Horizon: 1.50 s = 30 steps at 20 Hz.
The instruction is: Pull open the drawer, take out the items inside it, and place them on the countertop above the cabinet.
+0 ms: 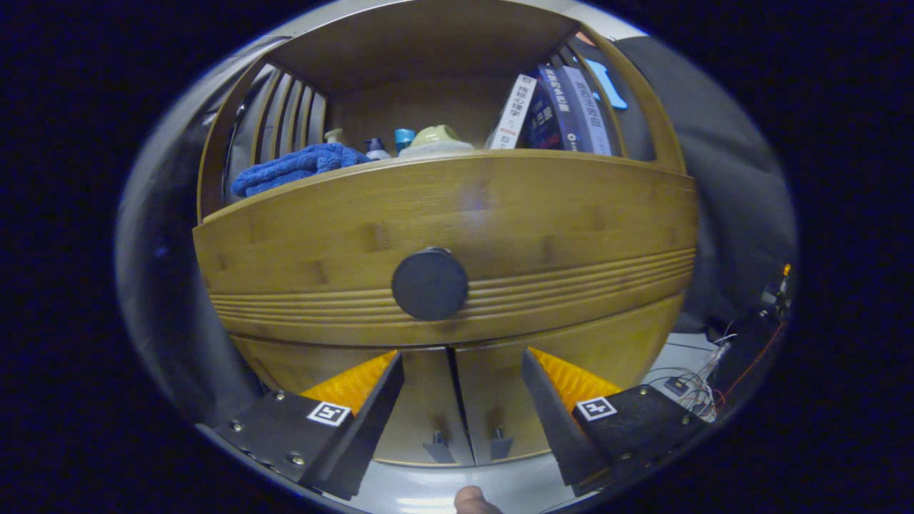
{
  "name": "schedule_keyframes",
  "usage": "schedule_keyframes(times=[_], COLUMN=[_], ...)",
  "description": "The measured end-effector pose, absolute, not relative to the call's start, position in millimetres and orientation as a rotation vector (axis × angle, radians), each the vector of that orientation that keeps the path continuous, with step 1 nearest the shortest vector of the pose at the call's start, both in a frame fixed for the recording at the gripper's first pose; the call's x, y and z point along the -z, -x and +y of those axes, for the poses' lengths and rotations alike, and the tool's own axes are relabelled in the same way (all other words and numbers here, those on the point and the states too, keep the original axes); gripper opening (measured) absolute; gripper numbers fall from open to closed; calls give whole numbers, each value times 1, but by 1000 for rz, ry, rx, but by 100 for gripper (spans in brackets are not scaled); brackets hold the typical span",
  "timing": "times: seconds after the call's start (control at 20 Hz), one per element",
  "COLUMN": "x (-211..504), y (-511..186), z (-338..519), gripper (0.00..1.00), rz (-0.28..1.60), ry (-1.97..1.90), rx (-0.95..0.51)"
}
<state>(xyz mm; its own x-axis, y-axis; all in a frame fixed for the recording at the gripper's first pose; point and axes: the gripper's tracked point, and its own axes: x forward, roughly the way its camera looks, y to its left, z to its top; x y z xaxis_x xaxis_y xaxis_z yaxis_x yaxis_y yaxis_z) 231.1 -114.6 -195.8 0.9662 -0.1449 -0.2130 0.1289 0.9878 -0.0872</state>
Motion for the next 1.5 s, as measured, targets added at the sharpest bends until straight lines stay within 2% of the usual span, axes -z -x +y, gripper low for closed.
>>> schedule_keyframes(times=[0.3, 0.8, 1.0, 1.5], x=[158, 86, 37, -76], y=[-177, -75, -47, -6], z=[-116, -68, -37, 6], gripper=[99, 99, 99, 99], rz=[212, 197, 130, -37], ry=[110, 67, 23, 59], rx=[120, 85, 28, 64])
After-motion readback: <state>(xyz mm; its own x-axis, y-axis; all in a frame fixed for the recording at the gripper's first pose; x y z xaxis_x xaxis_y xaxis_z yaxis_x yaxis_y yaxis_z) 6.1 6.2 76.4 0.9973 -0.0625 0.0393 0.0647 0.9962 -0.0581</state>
